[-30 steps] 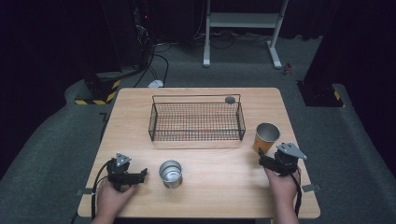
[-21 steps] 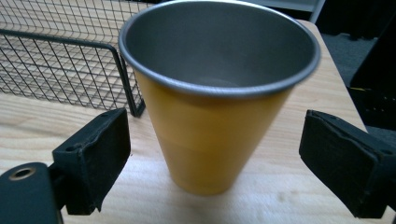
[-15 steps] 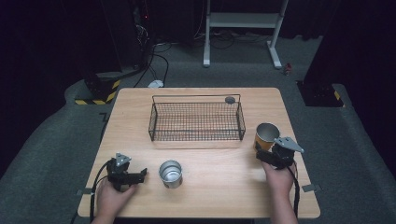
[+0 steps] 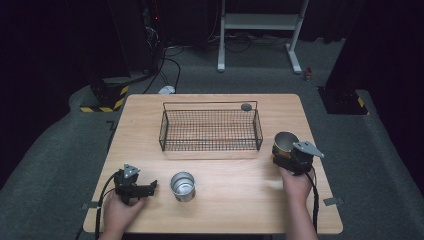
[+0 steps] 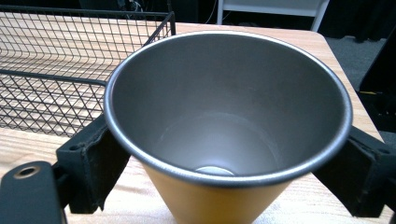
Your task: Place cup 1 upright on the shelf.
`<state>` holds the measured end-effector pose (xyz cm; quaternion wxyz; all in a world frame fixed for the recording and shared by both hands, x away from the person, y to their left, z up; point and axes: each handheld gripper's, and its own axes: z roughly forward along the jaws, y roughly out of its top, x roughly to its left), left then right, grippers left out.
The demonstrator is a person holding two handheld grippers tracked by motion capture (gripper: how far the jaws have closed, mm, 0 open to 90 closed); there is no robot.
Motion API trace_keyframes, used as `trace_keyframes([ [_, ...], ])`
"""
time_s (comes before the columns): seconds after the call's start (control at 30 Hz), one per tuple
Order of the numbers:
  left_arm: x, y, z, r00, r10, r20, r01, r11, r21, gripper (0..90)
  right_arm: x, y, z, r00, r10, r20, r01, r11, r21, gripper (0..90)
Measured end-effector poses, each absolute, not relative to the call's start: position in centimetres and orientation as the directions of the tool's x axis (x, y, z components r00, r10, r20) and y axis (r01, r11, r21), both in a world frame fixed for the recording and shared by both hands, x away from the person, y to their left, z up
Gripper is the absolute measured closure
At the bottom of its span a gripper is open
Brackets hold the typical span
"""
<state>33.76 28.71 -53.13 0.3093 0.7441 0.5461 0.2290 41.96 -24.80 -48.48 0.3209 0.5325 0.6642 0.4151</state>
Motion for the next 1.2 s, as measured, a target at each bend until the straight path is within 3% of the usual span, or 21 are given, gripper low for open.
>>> trace_keyframes([
  [1.2, 33.7, 28.7, -53.1, 0.296, 0.955, 0.002, 0.672, -0.210, 0.710, 0.4, 41.6, -24.2, -47.5, -0.233, 0.972, -0.002, 0.420, 0.102, 0.902, 13.8],
])
